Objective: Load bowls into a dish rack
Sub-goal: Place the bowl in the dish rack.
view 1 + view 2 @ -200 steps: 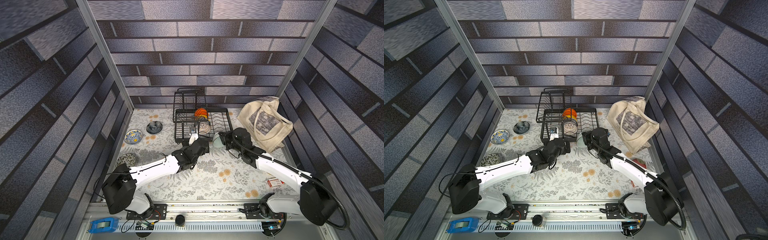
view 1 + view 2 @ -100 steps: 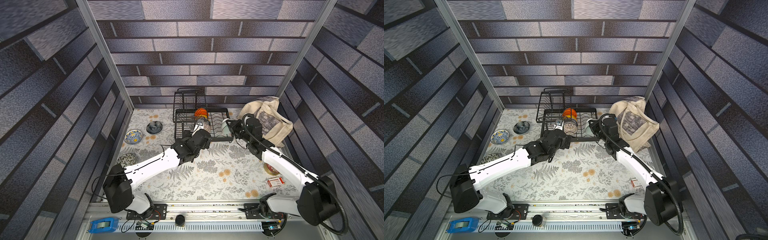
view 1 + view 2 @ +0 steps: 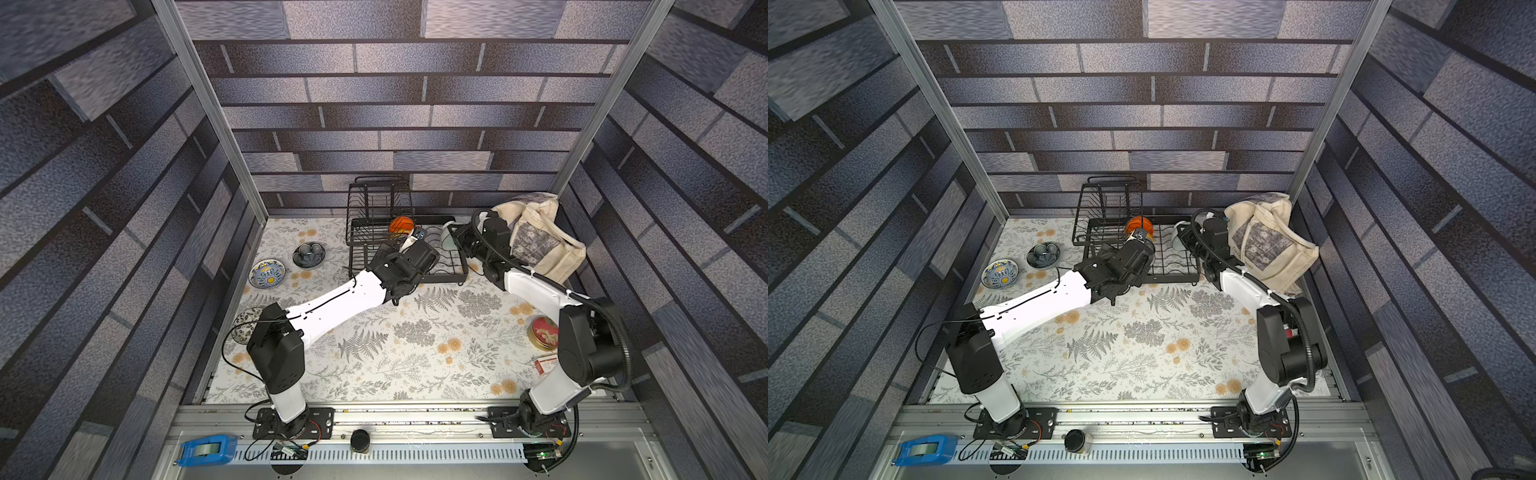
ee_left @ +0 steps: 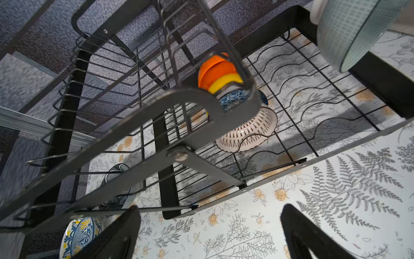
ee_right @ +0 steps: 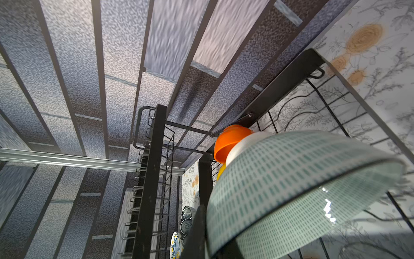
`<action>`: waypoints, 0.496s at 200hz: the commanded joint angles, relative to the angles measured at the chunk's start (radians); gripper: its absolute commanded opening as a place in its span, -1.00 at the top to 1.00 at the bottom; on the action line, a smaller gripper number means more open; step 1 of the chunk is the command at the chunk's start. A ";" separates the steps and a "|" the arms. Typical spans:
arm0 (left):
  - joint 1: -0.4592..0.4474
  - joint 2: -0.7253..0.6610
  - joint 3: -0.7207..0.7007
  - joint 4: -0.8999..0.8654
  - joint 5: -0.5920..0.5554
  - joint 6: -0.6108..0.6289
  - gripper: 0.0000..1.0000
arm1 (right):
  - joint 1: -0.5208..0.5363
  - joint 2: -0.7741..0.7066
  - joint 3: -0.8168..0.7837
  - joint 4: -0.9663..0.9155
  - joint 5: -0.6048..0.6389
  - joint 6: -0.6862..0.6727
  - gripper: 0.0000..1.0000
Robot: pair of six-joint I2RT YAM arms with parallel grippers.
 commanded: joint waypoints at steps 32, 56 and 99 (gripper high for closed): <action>0.036 0.009 0.003 0.025 0.103 -0.021 -1.00 | -0.009 0.231 0.199 0.275 -0.089 0.036 1.00; 0.028 -0.033 -0.043 0.061 0.140 -0.036 -1.00 | -0.009 0.318 0.239 0.382 -0.088 0.079 1.00; 0.019 -0.095 -0.124 0.130 0.155 -0.027 -1.00 | -0.009 0.440 0.273 0.511 -0.064 0.088 1.00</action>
